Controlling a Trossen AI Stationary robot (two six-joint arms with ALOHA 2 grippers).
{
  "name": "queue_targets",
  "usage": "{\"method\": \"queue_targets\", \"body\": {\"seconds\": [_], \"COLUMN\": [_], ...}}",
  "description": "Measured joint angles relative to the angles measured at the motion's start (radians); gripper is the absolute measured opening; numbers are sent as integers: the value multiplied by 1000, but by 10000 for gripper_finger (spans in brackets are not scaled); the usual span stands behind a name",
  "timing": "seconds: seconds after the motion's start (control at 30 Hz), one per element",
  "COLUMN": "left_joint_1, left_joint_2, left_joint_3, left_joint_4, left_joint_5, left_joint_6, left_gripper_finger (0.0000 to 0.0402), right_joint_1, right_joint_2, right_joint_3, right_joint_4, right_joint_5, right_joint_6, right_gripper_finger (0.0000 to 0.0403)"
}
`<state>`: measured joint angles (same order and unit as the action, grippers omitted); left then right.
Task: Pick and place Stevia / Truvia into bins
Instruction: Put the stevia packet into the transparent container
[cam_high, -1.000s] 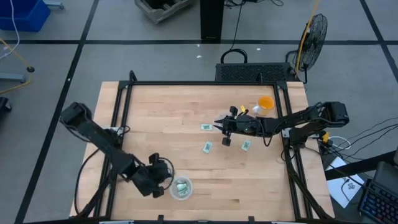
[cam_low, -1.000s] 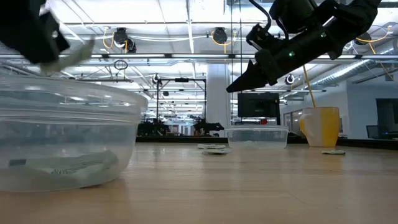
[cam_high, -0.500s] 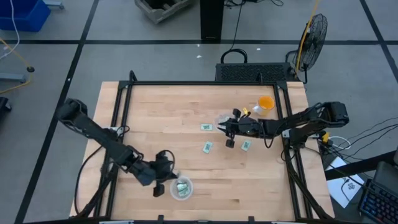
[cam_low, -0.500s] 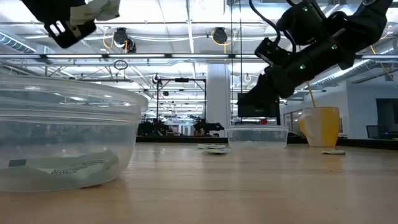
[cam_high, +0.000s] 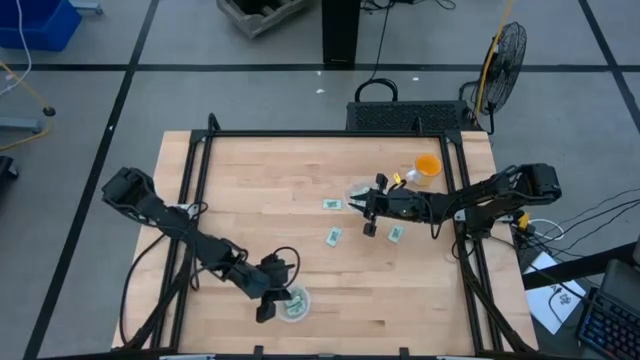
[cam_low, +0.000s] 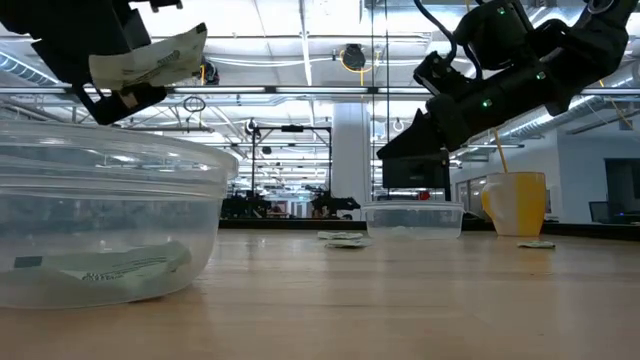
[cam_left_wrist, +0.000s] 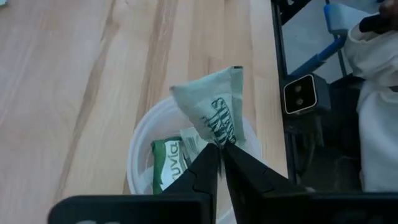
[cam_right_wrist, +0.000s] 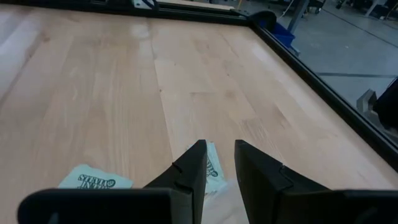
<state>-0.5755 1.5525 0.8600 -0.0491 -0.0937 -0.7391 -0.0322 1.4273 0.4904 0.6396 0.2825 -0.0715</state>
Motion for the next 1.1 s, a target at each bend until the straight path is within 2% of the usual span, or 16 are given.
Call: {"method": "queue_targets", "body": {"seconds": [0.43, 0.7, 0.83, 0.97, 1.1], "left_joint_1": [1, 62, 122, 185, 247], "left_joint_2": [-1, -1, -1, -1, -1], "left_joint_3": [0, 0, 0, 0, 0], "left_joint_4": [-3, 0, 0, 0, 0], "left_joint_5": [-20, -170, -170, -170, -188], "left_joint_6": [46, 223, 273, 394, 488], "left_gripper_finger": [93, 97, 97, 97, 97], "right_joint_1": [3, 27, 70, 126, 189], "right_joint_2": [0, 0, -40, -150, -283], "right_joint_3": [0, 0, -1, -1, -1], "right_joint_4": [0, -7, -123, -305, -534], "right_joint_5": [0, 0, 1, 3, -2], "right_joint_6": [7, -50, -78, -129, 45], "right_gripper_finger": [75, 75, 75, 75, 75]}}
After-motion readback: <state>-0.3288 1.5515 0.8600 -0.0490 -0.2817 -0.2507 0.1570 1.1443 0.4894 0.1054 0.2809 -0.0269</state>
